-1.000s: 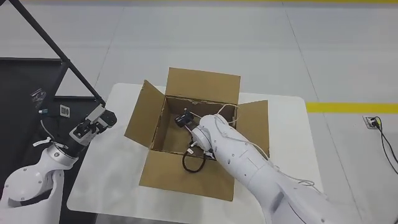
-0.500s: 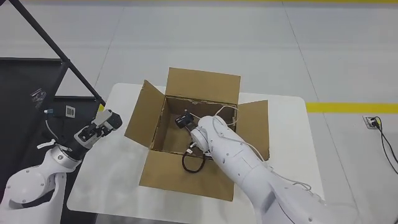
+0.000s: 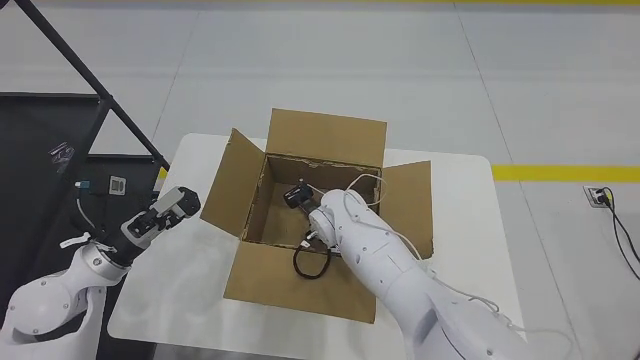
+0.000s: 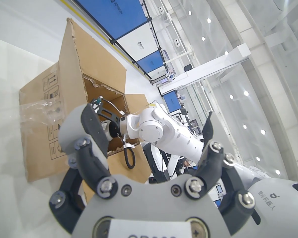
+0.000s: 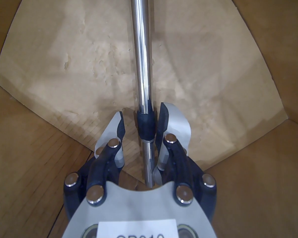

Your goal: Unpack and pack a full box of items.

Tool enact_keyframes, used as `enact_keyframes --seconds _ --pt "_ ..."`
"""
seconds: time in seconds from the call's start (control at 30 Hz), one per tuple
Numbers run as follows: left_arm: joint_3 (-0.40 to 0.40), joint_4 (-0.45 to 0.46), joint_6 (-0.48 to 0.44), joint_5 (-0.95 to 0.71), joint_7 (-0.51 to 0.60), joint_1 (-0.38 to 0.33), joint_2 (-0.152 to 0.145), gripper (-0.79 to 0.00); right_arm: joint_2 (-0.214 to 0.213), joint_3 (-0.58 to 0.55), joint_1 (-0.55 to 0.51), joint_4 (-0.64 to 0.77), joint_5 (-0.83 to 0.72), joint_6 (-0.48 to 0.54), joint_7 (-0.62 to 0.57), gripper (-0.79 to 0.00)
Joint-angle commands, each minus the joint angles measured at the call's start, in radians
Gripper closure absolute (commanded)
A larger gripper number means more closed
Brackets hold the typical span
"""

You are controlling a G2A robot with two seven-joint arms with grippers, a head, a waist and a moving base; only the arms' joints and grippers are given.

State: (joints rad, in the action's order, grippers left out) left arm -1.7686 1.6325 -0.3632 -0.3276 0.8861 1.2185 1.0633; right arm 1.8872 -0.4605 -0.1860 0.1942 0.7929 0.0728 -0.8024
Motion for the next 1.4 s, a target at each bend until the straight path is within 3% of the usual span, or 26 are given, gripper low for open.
enact_keyframes --seconds 0.0,0.3,0.6,0.67,0.77,0.97,1.37 --pt "-0.001 0.002 -0.002 -0.001 -0.001 0.004 -0.002 -0.785 0.002 -0.003 -0.002 -0.007 0.000 0.003 0.006 -0.323" --pt "-0.007 0.013 -0.004 -0.002 -0.003 0.016 -0.009 -0.785 0.008 -0.017 -0.003 -0.030 0.000 -0.020 0.009 -0.163" --pt "-0.010 0.018 -0.009 -0.006 -0.018 0.026 -0.015 -0.785 0.010 -0.024 -0.006 -0.036 0.010 -0.016 -0.012 -0.185" --pt "-0.011 0.019 -0.010 -0.008 -0.021 0.029 -0.016 -0.785 0.011 -0.025 -0.007 -0.038 0.014 -0.014 -0.014 -0.139" --pt "-0.012 0.021 -0.011 -0.010 -0.027 0.034 -0.018 -0.785 0.011 -0.029 -0.007 -0.040 0.014 -0.013 -0.014 0.000" --pt "-0.012 0.025 -0.013 -0.011 -0.041 0.041 -0.021 -0.785 0.007 -0.043 -0.001 -0.038 0.007 0.005 0.015 0.000" --pt "-0.007 0.041 -0.004 -0.010 -0.062 0.035 -0.027 -0.785 -0.029 -0.084 0.007 -0.035 -0.023 0.178 0.193 0.000"
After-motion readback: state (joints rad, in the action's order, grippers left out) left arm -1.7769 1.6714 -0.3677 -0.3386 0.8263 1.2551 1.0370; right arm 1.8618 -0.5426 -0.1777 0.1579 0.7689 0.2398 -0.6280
